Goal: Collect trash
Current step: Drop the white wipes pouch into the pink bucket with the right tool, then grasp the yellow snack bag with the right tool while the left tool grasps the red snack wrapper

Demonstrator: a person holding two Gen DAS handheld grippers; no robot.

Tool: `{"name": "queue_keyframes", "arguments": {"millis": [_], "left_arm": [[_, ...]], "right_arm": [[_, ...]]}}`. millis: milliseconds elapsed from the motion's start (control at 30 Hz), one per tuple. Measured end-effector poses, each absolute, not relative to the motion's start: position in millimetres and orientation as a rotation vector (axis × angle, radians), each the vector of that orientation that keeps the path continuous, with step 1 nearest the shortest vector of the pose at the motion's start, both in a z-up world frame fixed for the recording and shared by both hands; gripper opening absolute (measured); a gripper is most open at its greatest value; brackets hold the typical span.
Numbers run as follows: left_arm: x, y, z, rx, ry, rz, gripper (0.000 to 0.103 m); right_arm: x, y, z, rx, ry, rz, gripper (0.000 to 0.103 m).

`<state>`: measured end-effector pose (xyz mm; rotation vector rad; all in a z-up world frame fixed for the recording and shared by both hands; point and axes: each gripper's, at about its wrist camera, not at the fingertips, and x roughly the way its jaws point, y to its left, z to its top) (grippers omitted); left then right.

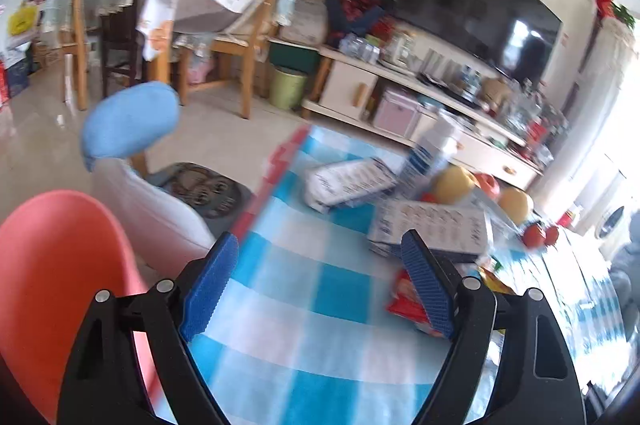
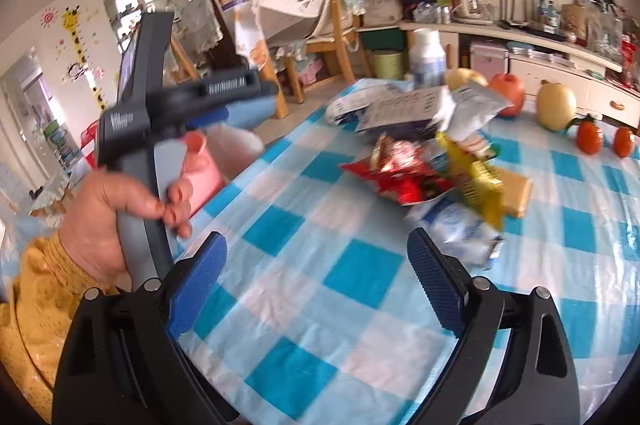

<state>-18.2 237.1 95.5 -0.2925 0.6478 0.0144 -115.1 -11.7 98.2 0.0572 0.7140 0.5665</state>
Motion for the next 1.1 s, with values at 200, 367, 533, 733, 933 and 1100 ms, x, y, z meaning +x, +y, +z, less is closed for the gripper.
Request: {"name": "queue_keyframes", "arguments": {"millis": [200, 367, 533, 733, 933, 1100], "left_arm": [[-9.4, 190.3, 82.7, -0.317, 0.705, -0.189, 0.083], [1.4, 149.7, 63.5, -0.306, 0.786, -0.285, 0.079], [18.7, 130.2, 45.8, -0.312, 0.857, -0.296, 0.072], [30.0, 127.6, 36.3, -0.331, 0.880, -0.287, 0.064], [36.7, 123.1, 32.6, -0.302, 0.896, -0.289, 0.059], [39.5, 119.4, 31.6, -0.288, 0.903, -0.288, 0.052]], "right_arm": [[-103.8, -47.7, 107.4, 0.101, 0.724, 0.509, 0.092], [-85.6, -75.6, 100.0, 0.132, 0.760, 0.476, 0.092], [-61.6, -94.6, 80.3, 0.136, 0.819, 0.420, 0.089], [-40.2, -108.9, 71.8, 0.177, 0.838, 0.421, 0.079], [-21.3, -101.0, 59.9, 0.112, 0.870, 0.434, 0.067], [-2.9, -99.0, 53.2, 0.083, 0.857, 0.430, 0.067]]}}
